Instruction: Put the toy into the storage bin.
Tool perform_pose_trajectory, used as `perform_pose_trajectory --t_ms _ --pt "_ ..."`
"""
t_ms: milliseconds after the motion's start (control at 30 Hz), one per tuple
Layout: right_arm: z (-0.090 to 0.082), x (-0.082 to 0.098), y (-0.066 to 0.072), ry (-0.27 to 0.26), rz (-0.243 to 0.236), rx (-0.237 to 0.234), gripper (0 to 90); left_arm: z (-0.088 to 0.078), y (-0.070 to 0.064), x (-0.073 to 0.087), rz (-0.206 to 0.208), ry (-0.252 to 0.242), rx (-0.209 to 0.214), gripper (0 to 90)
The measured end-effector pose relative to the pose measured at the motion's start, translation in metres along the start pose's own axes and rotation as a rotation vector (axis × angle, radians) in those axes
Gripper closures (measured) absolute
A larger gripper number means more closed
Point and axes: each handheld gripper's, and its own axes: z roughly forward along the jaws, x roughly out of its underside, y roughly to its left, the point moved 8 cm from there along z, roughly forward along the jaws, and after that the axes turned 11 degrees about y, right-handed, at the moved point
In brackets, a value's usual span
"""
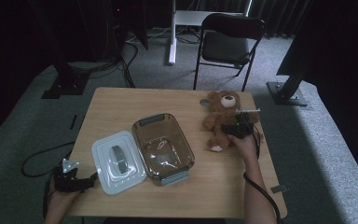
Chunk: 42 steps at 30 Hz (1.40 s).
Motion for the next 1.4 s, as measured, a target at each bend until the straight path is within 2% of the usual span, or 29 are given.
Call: perform_pose_trajectory --t_ms 67,167,200,300,500,600,733,867,967,1167,1400 --pt "-0.003 0.001 -0.002 -0.007 -0.009 0.01 35.5 0.0 0.0 0.0 0.002 0.0 0.001 2.7" --pt "-0.009 0.001 -0.006 -0.034 0.019 0.001 53.1 0.0 0.0 0.0 0.002 0.0 0.001 2.7" --pt "-0.012 0.0 -0.006 -0.041 0.03 -0.002 57.3 0.0 0.0 0.0 0.002 0.0 0.001 2.7" --pt "-0.022 -0.001 -0.004 -0.067 0.02 -0.004 64.1 0.0 0.0 0.0 0.002 0.0 0.001 2.7" --pt "-0.041 0.003 0.002 -0.104 -0.006 0.022 66.0 0.0 0.0 0.0 0.002 0.0 0.001 2.7" --pt "-0.053 0.005 0.004 -0.131 0.002 0.03 66.4 0.0 0.0 0.0 0.001 0.0 0.001 2.7" --pt "-0.076 0.004 0.009 -0.182 0.001 0.028 66.4 0.0 0.0 0.0 0.0 0.0 0.0 2.8" --pt "-0.104 0.0 0.019 -0.234 -0.01 0.028 66.3 0.0 0.0 0.0 0.0 0.0 0.0 2.8" --pt "-0.122 -0.002 0.03 -0.267 -0.01 0.011 66.3 0.0 0.0 0.0 0.0 0.0 0.0 2.7" --pt "-0.149 -0.008 0.056 -0.323 -0.048 -0.024 66.3 0.0 0.0 0.0 0.001 0.001 0.0 2.7" --pt "-0.18 -0.01 0.098 -0.397 -0.118 -0.086 66.1 0.0 0.0 0.0 0.002 0.001 0.0 2.8"
